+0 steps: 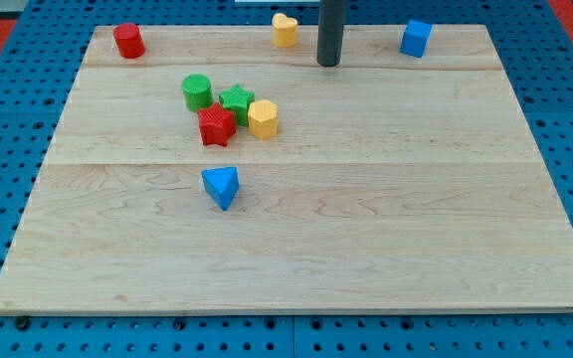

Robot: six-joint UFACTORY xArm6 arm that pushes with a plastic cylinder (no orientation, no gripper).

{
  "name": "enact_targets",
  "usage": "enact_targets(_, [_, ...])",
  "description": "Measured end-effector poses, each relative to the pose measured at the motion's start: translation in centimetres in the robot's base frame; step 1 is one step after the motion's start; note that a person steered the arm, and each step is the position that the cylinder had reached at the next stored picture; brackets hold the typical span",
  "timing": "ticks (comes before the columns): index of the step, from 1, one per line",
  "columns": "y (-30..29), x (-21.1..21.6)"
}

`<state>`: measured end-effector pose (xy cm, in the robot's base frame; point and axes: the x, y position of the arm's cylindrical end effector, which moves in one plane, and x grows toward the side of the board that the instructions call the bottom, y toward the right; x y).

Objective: Push the green circle slightly to the left

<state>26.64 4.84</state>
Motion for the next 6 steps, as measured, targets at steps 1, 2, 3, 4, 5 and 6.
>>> enact_targets(1, [-3.9,1.2])
enact_targets(2, [-9.6,2.4])
enact_targets(3, [-12.8,5.9])
enact_targets(4, [-17.2,5.8])
enact_targets(5, [-15.6,5.6])
enact_targets(6, [-14.3,5.2])
